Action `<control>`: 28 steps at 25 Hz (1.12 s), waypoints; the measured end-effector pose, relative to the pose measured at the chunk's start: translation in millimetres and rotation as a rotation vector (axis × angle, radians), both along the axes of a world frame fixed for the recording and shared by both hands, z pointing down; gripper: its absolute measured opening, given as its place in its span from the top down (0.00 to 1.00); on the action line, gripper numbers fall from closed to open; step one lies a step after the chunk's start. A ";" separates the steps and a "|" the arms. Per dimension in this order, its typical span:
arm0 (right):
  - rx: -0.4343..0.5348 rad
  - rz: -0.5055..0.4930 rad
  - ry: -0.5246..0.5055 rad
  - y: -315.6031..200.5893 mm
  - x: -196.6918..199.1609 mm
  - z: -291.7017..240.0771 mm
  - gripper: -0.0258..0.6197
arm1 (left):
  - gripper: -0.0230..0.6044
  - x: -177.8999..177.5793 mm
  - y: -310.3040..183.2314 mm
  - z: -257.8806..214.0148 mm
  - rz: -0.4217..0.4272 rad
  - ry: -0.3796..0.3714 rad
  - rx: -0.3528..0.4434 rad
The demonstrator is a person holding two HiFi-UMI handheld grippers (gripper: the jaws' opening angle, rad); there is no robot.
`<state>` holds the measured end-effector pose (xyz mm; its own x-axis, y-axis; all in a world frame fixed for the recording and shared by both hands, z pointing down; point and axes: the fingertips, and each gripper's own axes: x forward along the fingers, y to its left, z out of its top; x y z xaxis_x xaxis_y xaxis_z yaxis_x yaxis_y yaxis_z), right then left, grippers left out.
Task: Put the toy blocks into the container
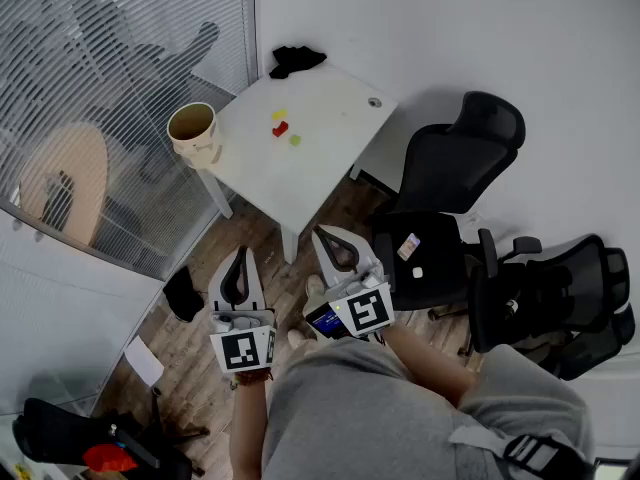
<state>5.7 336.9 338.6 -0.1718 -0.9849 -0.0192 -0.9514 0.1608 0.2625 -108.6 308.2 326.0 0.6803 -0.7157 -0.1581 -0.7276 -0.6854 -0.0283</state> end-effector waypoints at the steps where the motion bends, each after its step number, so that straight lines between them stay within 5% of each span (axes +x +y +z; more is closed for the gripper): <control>1: -0.007 -0.001 -0.006 1.1 -1.0 1.2 0.95 | 0.95 -0.4 1.5 -0.4 0.003 0.001 0.000; 11: -0.060 -0.024 -0.065 -0.2 3.3 17.0 0.94 | 0.95 9.8 11.8 7.4 0.029 -0.027 -0.012; 28: -0.084 -0.002 -0.080 -67.1 61.0 29.9 0.94 | 0.95 41.9 -54.7 23.1 -0.002 -0.066 -0.065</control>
<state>66.7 269.8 368.5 -0.1746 -0.9834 0.0496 -0.9686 0.1806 0.1710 -66.7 253.5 349.0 0.6863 -0.7243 -0.0664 -0.7270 -0.6859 -0.0318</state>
